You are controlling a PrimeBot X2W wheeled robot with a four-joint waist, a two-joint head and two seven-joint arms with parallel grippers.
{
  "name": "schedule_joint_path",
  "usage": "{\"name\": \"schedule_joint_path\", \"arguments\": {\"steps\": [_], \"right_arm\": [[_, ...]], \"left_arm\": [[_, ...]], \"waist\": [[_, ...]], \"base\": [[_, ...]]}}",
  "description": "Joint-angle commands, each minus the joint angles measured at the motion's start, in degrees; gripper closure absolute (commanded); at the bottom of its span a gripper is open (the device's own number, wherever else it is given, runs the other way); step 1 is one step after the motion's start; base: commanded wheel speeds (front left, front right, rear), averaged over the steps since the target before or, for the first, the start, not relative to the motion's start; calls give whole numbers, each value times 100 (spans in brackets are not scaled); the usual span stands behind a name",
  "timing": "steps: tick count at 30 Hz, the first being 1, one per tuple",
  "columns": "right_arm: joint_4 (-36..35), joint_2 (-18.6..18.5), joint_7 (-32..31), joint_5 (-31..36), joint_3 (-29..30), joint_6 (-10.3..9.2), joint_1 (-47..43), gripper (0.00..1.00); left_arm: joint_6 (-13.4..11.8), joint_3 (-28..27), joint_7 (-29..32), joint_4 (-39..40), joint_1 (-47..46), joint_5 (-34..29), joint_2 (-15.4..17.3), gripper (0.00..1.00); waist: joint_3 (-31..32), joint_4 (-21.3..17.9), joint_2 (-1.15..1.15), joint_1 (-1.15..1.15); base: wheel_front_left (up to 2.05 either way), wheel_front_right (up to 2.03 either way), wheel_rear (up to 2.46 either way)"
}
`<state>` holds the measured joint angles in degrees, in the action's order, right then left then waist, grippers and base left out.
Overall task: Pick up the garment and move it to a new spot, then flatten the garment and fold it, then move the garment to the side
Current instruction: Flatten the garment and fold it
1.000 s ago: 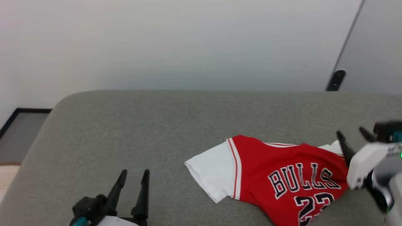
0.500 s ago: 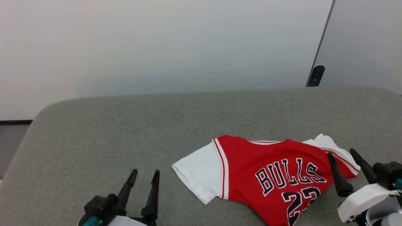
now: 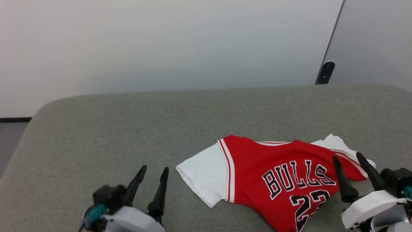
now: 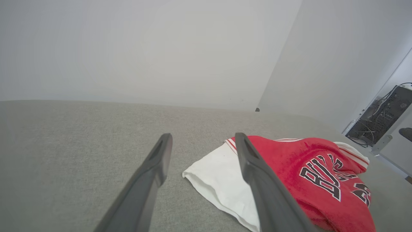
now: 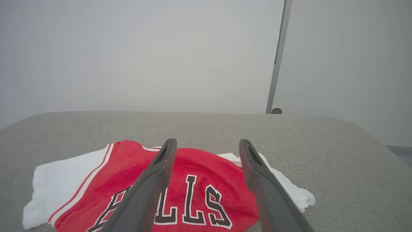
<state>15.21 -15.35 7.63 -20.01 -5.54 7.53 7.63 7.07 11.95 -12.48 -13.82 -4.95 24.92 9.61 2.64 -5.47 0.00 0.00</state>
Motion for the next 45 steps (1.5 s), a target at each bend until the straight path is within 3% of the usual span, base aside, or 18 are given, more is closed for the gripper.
{"name": "schedule_joint_path", "arguments": {"steps": [1, 7, 14, 19, 24, 30, 39, 45], "right_arm": [[-44, 37, -32, 66, 32, -9, -90, 0], [-180, 86, -182, 126, -46, -9, -100, 0], [-315, 196, -290, 138, -35, -9, -83, 0], [-341, 283, -348, 136, -29, -9, -55, 0], [-365, 332, -400, 110, -48, -9, 53, 0], [-353, 374, -425, 81, -95, -9, 180, 0], [-282, 445, -394, 75, -171, -9, 395, 0], [-216, 495, -374, 43, -205, -9, 505, 0]], "left_arm": [[29, 62, 181, -68, -179, 88, 95, 0], [49, 276, 1149, -370, -798, 709, 381, 0], [48, 715, 2960, -794, -1710, 1838, 890, 0], [40, 816, 4297, -1273, -2314, 2408, 1001, 0], [-95, 941, 5230, -1756, -2848, 2550, 1073, 0], [-71, 1182, 5613, -2184, -3344, 2383, 1121, 0], [-203, 1416, 6095, -3074, -3829, 2312, 917, 0], [-189, 1582, 6133, -3502, -4045, 2168, 865, 0]], "waist": [[-39, -50, 0, 0], [-123, -177, 0, 0], [-269, -380, 0, 0], [-355, -491, 0, 0], [-501, -570, 0, 0], [-733, -652, 0, 0], [-1032, -800, 0, 0], [-1161, -893, 0, 0]], "base": [[0, 0, 0], [0, 0, 0], [0, 0, 0], [0, 0, 0], [0, 0, 0], [0, 0, 0], [0, 0, 0], [0, 0, 0]]}}
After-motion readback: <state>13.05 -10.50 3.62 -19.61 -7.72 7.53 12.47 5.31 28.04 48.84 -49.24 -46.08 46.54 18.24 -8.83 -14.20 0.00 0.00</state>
